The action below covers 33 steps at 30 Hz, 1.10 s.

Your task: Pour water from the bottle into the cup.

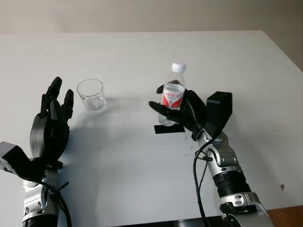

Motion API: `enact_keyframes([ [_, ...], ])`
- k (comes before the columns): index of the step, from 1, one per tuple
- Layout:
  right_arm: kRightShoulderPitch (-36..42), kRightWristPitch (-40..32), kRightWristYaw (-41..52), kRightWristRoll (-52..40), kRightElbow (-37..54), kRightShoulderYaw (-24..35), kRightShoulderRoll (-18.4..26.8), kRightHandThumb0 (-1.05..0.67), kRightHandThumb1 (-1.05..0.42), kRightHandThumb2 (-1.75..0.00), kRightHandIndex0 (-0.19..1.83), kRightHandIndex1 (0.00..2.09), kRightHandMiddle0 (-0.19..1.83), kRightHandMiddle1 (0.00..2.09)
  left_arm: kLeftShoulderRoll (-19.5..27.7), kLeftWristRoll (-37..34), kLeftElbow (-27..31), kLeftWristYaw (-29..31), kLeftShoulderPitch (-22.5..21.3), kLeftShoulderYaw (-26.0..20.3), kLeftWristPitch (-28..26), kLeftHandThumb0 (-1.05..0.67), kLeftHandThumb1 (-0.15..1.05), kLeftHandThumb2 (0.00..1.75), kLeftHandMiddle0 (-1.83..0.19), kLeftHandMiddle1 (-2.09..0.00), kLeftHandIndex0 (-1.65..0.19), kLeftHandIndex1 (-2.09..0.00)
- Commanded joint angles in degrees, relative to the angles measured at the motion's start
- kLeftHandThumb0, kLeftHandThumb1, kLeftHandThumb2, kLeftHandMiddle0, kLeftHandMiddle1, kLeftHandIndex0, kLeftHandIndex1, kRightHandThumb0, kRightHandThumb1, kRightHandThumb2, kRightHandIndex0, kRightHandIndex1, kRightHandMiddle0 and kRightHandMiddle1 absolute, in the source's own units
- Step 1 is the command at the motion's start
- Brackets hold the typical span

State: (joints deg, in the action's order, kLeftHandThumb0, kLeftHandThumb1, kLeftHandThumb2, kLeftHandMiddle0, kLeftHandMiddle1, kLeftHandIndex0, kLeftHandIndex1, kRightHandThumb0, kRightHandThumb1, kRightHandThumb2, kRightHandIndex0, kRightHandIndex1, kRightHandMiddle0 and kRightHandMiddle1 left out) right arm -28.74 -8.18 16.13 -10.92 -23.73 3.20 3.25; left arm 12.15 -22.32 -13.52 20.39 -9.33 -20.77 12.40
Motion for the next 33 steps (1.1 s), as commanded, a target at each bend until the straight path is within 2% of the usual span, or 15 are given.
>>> enact_keyframes([
  [1, 1.0, -0.5, 0.1, -0.8, 1.4, 0.6, -0.4, -0.29, -1.05, -0.34, 0.87, 2.09, -0.15, 2.09, 0.4, -0.1, 0.7, -0.1, 1.0, 0.0, -0.4, -0.85, 1.05, 0.56, -0.03, 0.00, 0.19, -0.44],
  [11, 3.3, -0.1, -0.8, 0.4, 2.6, -0.2, 0.2, -0.28, -1.05, -0.36, 0.96, 2.09, -0.16, 2.09, 0.7, 0.1, 0.7, 0.7, 1.2, -0.1, 0.4, -0.84, 1.05, 0.58, -0.03, 0.00, 0.19, -0.44],
  [19, 5.1, -0.2, -1.5, 2.7, 5.2, -1.4, 0.7, -0.26, -1.05, -0.35, 0.94, 2.09, -0.17, 2.09, 0.5, 0.2, 1.0, 0.4, 1.4, 0.2, 0.2, -0.85, 1.05, 0.58, -0.02, 0.00, 0.19, -0.40],
  [29, 6.1, 1.8, -2.9, 6.8, 4.1, -3.1, 1.2, -0.28, -1.05, -0.32, 0.74, 2.09, -0.19, 2.09, 0.4, 0.4, 0.5, 0.5, 1.4, 0.2, 0.8, -0.85, 1.05, 0.58, -0.02, 0.00, 0.19, -0.39],
  [33, 5.7, 5.3, -3.8, 9.7, 0.7, -4.3, 1.7, -0.30, -1.05, -0.32, 0.65, 2.09, -0.19, 2.09, 0.3, 0.0, 0.5, 0.7, 1.5, 0.1, 0.7, -0.85, 1.05, 0.58, -0.03, 0.00, 0.19, -0.40],
])
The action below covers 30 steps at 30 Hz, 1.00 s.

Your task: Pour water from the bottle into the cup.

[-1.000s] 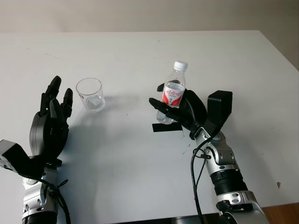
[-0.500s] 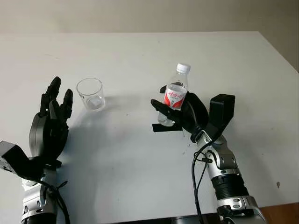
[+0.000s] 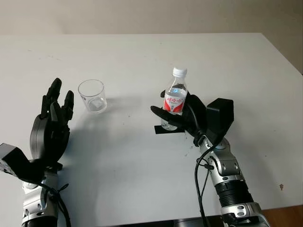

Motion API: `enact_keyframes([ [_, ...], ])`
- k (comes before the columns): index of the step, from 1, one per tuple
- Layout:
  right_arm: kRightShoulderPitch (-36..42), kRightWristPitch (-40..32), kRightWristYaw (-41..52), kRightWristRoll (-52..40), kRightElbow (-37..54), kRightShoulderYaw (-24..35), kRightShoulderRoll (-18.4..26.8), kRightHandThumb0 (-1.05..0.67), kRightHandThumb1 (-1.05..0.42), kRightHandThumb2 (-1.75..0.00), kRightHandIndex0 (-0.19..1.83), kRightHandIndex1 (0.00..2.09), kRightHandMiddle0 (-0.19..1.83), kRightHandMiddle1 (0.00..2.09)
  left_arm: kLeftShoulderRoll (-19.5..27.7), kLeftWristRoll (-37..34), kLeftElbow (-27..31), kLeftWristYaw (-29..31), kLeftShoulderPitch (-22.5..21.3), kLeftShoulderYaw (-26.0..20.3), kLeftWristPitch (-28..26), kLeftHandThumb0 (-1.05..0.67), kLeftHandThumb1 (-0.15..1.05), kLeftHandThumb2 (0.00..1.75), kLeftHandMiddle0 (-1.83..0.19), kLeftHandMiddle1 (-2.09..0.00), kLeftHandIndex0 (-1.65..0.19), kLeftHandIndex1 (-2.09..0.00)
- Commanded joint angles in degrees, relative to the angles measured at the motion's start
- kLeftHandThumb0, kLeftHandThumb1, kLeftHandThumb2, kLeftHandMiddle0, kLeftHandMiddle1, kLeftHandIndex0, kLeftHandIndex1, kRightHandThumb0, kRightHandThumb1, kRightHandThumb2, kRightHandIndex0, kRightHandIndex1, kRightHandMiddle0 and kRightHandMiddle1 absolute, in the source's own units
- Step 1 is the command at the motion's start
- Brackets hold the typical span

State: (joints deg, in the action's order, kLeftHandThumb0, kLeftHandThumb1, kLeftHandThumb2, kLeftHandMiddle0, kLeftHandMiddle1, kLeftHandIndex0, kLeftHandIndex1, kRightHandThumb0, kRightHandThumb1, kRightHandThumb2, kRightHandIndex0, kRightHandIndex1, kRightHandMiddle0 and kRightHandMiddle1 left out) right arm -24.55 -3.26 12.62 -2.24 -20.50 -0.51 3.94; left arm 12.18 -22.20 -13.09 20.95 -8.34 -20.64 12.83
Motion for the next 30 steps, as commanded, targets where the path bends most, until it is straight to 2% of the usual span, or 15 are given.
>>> enact_keyframes([
  [1, 1.0, 2.2, 0.4, 1.4, -4.7, -0.8, 1.3, -0.31, -1.05, -0.31, 0.64, 2.09, -0.19, 2.09, 0.2, -0.1, 0.1, 0.2, 0.5, 0.0, 0.4, -0.85, 1.05, 0.58, -0.03, 0.00, 0.19, -0.40],
  [4, -0.5, 6.7, 2.0, 1.6, -10.8, -0.6, 1.9, -0.39, -1.05, -0.26, 0.52, 2.09, -0.17, 2.09, 0.3, -0.2, 0.1, 0.4, 0.5, 0.0, 0.5, -0.85, 1.05, 0.58, -0.03, 0.00, 0.19, -0.41],
  [5, -1.1, 7.8, 1.9, 2.0, -12.8, -0.6, 2.1, -0.42, -1.05, -0.22, 0.42, 2.09, -0.12, 2.09, 0.3, -0.1, 0.1, 0.3, 0.6, 0.0, 0.4, -0.86, 1.05, 0.57, -0.02, 0.00, 0.19, -0.40],
  [6, -1.7, 9.0, 1.9, 2.2, -15.0, -0.5, 2.3, -0.47, -1.05, -0.18, 0.22, 2.09, -0.12, 2.07, 0.4, -0.2, 0.1, 0.4, 0.6, 0.0, 0.4, -0.86, 1.05, 0.57, -0.03, 0.00, 0.19, -0.40],
  [8, -3.1, 11.0, 2.6, 2.3, -19.2, -0.3, 2.8, -0.55, -1.05, -0.10, 0.06, 1.67, -0.05, 1.71, 0.4, -0.4, 0.0, 0.5, 0.5, -0.1, 0.1, -0.87, 1.05, 0.55, -0.02, 0.00, 0.19, -0.40],
  [9, -3.7, 11.9, 3.0, 2.5, -21.0, -0.4, 3.1, -0.58, -1.05, -0.08, 0.05, 1.35, -0.01, 1.41, 0.5, -0.5, -0.2, 0.6, 0.4, -0.2, 0.2, -0.87, 1.05, 0.55, -0.03, 0.00, 0.19, -0.40],
  [10, -4.3, 12.5, 3.0, 2.8, -22.6, -0.5, 3.3, -0.60, -1.05, -0.08, 0.08, 1.14, 0.04, 1.20, 0.5, -0.4, -0.4, 0.6, 0.3, -0.3, 0.4, -0.87, 1.05, 0.56, -0.03, 0.00, 0.19, -0.40],
  [12, -4.9, 12.9, 2.1, 3.2, -24.7, -0.4, 3.3, -0.61, -1.05, -0.08, 0.12, 0.91, 0.07, 0.89, 0.6, -0.3, -0.4, 0.6, 0.3, -0.3, 0.3, -0.86, 1.05, 0.57, -0.03, 0.00, 0.19, -0.41],
  [13, -5.1, 13.2, 1.5, 3.4, -25.4, -0.4, 3.3, -0.60, -1.05, -0.08, 0.12, 0.90, 0.07, 0.80, 0.7, -0.2, -0.3, 0.5, 0.3, -0.3, 0.3, -0.86, 1.05, 0.57, -0.02, 0.00, 0.19, -0.41],
  [16, -5.3, 14.5, 0.6, 3.4, -26.7, -0.1, 3.3, -0.58, -1.05, -0.10, 0.06, 0.92, 0.07, 0.62, 0.8, 0.1, -0.5, 0.2, 0.1, -0.4, 0.4, -0.85, 1.05, 0.58, -0.03, 0.00, 0.19, -0.41],
  [20, -5.1, 14.9, 0.5, 2.8, -26.8, 0.5, 3.4, -0.59, -1.05, -0.10, 0.03, 0.83, 0.13, 0.42, 1.2, 0.2, -0.1, -0.2, 0.0, -0.3, -0.8, -0.86, 1.05, 0.58, -0.03, 0.00, 0.19, -0.42],
  [24, -4.2, 14.4, 0.8, 2.6, -25.5, 0.7, 3.9, -0.62, -1.05, -0.10, 0.05, 0.66, 0.15, 0.31, 1.5, -0.6, -0.5, 0.6, -0.3, -0.5, -0.7, -0.84, 1.05, 0.57, -0.01, 0.00, 0.19, -0.40],
  [28, -2.8, 14.8, 1.5, 2.7, -23.8, 0.7, 4.7, -0.65, -1.05, -0.08, 0.13, 0.37, 0.16, 0.18, 1.7, -0.4, -0.3, 0.1, -0.3, -0.6, -1.0, -0.85, 1.05, 0.56, -0.02, 0.00, 0.19, -0.40],
  [30, -2.1, 15.2, 2.6, 2.5, -23.0, 0.8, 5.1, -0.66, -1.05, -0.07, 0.09, 0.22, 0.12, 0.12, 1.9, -0.4, 0.1, -0.2, -0.2, -0.5, -1.4, -0.85, 1.05, 0.55, -0.03, 0.00, 0.19, -0.41],
])
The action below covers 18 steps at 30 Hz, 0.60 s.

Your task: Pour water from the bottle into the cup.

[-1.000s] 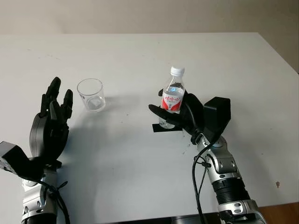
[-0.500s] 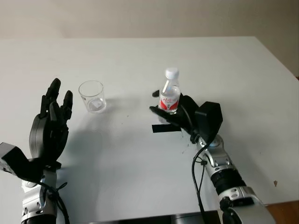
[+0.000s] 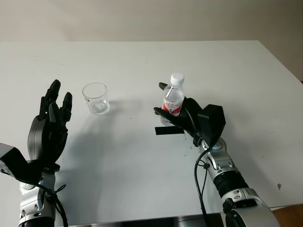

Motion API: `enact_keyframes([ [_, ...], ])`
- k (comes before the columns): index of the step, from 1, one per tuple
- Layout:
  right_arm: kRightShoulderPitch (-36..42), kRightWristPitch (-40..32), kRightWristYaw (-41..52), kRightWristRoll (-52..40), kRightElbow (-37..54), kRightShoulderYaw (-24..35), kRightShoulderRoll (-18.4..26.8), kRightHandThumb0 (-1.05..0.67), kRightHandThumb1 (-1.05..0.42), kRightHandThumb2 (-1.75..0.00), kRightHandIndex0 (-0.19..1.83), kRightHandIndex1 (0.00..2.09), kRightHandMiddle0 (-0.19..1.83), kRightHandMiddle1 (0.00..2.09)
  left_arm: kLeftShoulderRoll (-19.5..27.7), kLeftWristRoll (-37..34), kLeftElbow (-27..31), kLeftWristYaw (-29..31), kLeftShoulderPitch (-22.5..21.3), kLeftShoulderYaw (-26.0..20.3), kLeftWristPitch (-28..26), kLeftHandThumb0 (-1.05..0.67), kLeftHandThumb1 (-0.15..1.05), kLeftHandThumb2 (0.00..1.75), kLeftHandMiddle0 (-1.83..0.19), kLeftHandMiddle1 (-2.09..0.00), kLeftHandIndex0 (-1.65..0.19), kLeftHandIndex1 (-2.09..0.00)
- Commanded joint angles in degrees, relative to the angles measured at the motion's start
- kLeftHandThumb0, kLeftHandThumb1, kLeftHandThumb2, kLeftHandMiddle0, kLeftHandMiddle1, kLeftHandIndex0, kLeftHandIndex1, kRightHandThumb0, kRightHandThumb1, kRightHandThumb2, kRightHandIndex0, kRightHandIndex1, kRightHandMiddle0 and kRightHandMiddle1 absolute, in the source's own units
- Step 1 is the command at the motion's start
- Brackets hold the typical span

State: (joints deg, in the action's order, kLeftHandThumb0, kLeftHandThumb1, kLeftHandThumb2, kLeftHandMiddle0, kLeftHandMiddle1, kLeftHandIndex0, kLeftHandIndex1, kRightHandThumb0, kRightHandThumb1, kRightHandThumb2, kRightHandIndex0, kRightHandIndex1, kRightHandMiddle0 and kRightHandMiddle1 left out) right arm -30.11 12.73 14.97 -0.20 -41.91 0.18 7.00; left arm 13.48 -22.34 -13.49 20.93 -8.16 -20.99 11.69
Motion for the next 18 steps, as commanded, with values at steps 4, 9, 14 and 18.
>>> enact_keyframes([
  [4, 4.6, -0.6, 4.8, -0.6, 0.6, 0.1, 3.3, -0.68, -1.00, -0.04, -0.15, 0.03, -0.08, 0.02, 0.8, 0.0, 0.6, 0.0, -0.4, 0.1, -0.2, -0.85, 1.05, 0.56, -0.03, 0.00, 0.19, -0.41],
  [9, 6.0, 3.6, 6.1, 0.0, 1.7, -0.1, 4.5, -0.83, -0.93, -0.03, -0.19, 0.00, -0.19, 0.00, 0.6, -0.2, 0.6, -0.3, -0.4, 0.1, -0.4, -0.84, 1.05, 0.55, -0.04, 0.00, 0.19, -0.43],
  [14, 6.8, 6.0, 0.6, 3.7, 2.4, -0.9, 4.2, -0.92, -0.94, -0.05, -0.19, 0.00, -0.19, 0.00, 0.7, 0.0, 0.2, 0.1, -0.6, 0.4, -0.2, -0.84, 1.05, 0.56, -0.05, 0.00, 0.19, -0.44],
  [18, 6.9, 6.6, -1.1, 4.4, 2.7, -1.4, 4.1, -0.92, -0.95, -0.06, -0.19, 0.00, -0.19, 0.00, 0.2, -0.2, -0.3, 0.0, -0.9, 0.3, 0.2, -0.85, 1.05, 0.54, -0.05, 0.00, 0.19, -0.44],
])
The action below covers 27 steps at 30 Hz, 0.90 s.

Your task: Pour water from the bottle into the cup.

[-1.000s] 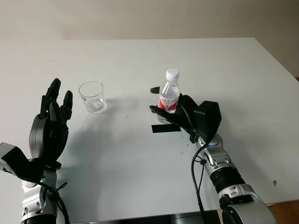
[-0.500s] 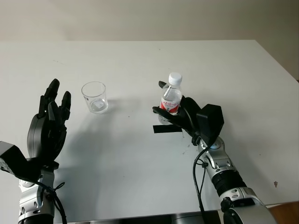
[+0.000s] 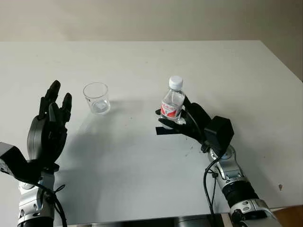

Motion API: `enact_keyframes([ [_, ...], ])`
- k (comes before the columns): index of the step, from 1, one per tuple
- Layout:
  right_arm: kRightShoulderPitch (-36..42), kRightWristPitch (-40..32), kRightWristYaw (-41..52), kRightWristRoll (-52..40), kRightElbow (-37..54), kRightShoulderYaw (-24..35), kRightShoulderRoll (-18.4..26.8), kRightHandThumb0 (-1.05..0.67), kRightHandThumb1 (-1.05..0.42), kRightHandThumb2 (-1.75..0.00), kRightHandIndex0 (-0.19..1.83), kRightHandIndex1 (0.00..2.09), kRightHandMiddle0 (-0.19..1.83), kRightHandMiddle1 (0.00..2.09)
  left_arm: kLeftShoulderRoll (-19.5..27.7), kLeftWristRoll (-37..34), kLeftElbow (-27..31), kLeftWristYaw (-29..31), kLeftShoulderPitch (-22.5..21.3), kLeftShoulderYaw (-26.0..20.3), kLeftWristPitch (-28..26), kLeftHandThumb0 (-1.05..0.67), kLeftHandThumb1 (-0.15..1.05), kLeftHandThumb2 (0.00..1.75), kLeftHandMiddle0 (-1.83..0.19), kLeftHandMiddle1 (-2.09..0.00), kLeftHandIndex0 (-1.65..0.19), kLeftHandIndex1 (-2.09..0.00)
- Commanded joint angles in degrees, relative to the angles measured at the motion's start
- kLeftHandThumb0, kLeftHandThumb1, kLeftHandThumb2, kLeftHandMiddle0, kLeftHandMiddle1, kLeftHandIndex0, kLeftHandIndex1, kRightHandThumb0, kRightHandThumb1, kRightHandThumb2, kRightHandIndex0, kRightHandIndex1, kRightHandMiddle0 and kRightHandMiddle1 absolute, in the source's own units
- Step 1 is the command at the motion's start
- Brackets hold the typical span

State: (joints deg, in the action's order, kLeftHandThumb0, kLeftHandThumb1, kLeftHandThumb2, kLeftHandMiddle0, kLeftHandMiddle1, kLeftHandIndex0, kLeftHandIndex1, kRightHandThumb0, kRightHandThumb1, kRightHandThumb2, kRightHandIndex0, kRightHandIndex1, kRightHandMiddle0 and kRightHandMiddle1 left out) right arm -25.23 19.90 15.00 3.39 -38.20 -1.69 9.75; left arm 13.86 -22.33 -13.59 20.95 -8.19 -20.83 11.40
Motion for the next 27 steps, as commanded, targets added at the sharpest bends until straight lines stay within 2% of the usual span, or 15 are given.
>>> enact_keyframes([
  [1, 2.1, -0.2, -1.5, 1.0, -1.0, 0.4, 1.3, -0.93, -0.95, -0.06, -0.19, 0.00, -0.19, 0.00, -0.3, -0.2, -0.2, -0.2, -0.9, 0.1, 0.6, -0.85, 1.05, 0.54, -0.06, 0.00, 0.19, -0.46],
  [13, 2.0, 4.3, -2.5, -1.8, -3.9, 1.3, -0.3, -0.88, -0.97, -0.06, -0.19, 0.00, -0.19, 0.00, -0.7, -0.6, -0.2, -0.5, -1.2, 0.2, 0.6, -0.86, 1.05, 0.51, -0.06, 0.00, 0.19, -0.51],
  [27, 0.9, 4.8, -2.3, -4.4, -5.5, 3.4, -0.5, -0.83, -0.96, -0.06, -0.19, 0.00, -0.19, 0.00, -0.2, -0.7, -0.4, 0.0, -1.4, 0.0, 0.8, -0.86, 1.05, 0.54, -0.06, 0.00, 0.19, -0.51],
])
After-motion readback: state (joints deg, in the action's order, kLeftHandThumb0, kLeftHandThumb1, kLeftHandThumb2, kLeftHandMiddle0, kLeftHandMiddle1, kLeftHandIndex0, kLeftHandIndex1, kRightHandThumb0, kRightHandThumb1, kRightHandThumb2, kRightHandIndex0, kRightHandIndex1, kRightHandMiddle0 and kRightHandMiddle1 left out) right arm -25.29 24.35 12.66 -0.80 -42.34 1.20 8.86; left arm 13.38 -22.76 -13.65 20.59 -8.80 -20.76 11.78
